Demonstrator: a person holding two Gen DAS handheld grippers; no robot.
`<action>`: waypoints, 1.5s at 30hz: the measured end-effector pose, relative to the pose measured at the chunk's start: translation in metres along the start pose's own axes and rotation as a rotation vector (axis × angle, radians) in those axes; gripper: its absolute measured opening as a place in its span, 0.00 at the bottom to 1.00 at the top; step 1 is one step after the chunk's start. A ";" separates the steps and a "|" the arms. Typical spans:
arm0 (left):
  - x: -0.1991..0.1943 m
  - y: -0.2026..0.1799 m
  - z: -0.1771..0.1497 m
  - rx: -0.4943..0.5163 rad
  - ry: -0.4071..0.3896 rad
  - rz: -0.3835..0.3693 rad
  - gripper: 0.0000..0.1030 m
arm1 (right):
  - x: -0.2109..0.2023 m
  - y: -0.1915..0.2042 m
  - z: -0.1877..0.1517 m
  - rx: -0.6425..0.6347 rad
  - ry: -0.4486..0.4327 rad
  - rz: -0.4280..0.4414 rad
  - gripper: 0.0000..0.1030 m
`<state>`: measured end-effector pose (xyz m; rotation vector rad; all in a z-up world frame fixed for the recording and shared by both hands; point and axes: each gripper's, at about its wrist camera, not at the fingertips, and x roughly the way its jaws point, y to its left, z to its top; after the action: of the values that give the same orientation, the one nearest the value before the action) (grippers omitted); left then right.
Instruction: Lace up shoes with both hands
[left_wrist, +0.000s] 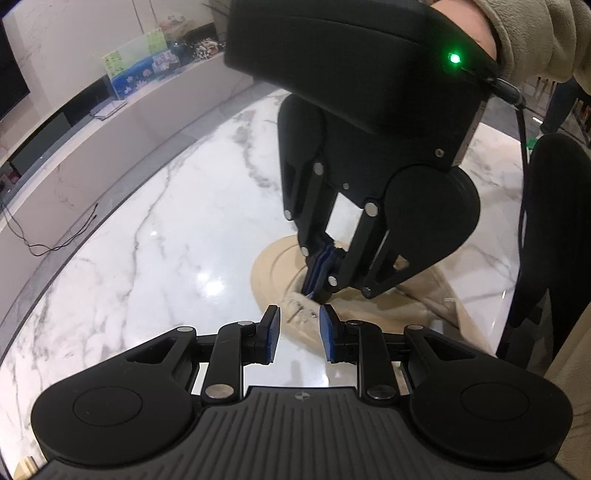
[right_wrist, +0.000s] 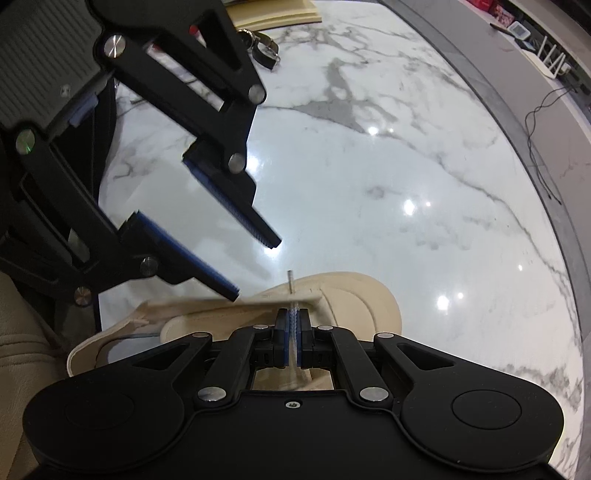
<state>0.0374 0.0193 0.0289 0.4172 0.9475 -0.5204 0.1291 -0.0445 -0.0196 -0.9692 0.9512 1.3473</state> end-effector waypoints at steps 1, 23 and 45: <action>0.001 0.000 -0.001 0.003 0.006 0.006 0.22 | 0.000 0.000 0.001 -0.002 -0.003 0.000 0.02; 0.033 -0.017 -0.009 0.375 0.020 0.052 0.22 | 0.000 -0.003 0.000 0.020 -0.020 0.024 0.02; 0.063 -0.013 -0.003 0.588 0.115 -0.022 0.15 | -0.006 -0.013 -0.009 -0.019 -0.034 0.043 0.02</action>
<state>0.0582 -0.0046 -0.0275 0.9739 0.8995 -0.8030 0.1421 -0.0550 -0.0172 -0.9418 0.9395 1.4066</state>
